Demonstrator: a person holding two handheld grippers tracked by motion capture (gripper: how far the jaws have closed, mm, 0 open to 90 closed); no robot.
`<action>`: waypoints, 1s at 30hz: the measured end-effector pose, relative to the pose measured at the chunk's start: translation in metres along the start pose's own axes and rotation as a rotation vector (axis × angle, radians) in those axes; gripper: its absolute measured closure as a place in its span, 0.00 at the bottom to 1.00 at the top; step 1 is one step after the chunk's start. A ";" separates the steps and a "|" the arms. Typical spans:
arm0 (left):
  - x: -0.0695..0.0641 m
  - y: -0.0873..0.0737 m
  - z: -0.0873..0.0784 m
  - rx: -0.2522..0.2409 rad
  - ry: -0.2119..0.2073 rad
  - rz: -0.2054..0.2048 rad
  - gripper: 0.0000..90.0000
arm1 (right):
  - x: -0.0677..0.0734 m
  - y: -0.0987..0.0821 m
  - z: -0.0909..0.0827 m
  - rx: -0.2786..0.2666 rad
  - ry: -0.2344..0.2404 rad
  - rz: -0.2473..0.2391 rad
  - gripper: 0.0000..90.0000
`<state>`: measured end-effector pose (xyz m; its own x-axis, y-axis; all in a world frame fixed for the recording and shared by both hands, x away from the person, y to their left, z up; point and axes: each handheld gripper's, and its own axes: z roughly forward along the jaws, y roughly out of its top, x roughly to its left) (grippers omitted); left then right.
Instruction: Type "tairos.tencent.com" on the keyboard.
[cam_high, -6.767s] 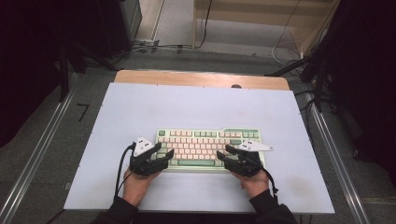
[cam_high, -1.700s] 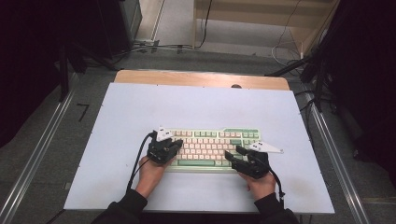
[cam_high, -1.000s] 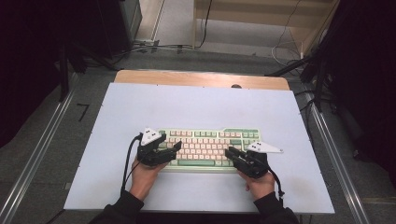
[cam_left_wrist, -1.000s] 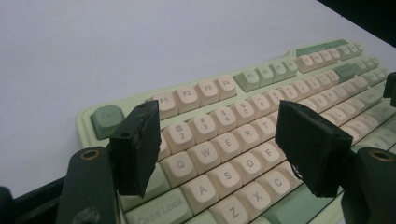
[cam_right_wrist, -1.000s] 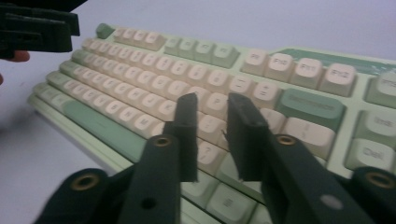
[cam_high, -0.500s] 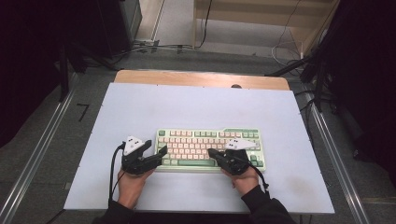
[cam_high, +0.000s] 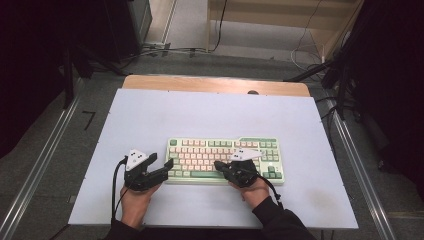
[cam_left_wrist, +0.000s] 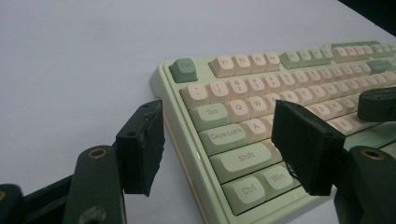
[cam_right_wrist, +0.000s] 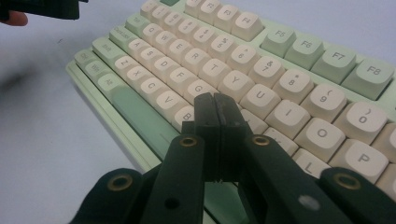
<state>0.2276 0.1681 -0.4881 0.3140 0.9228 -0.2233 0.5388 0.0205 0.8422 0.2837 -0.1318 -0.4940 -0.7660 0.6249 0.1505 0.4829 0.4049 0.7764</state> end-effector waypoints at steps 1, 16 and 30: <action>0.000 0.000 0.000 -0.001 0.001 0.000 0.39 | 0.000 0.000 0.000 0.002 0.001 -0.001 0.97; -0.001 0.000 -0.001 0.001 -0.004 -0.005 0.39 | 0.000 0.000 0.003 0.012 -0.006 -0.010 0.97; -0.002 0.000 -0.001 0.006 -0.012 -0.006 0.40 | -0.003 0.002 -0.003 -0.036 -0.006 0.025 0.75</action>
<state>0.2263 0.1669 -0.4875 0.3200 0.9180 -0.2344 0.5456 0.0237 0.8377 0.2865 -0.1347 -0.4910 -0.7516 0.6383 0.1664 0.4861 0.3654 0.7938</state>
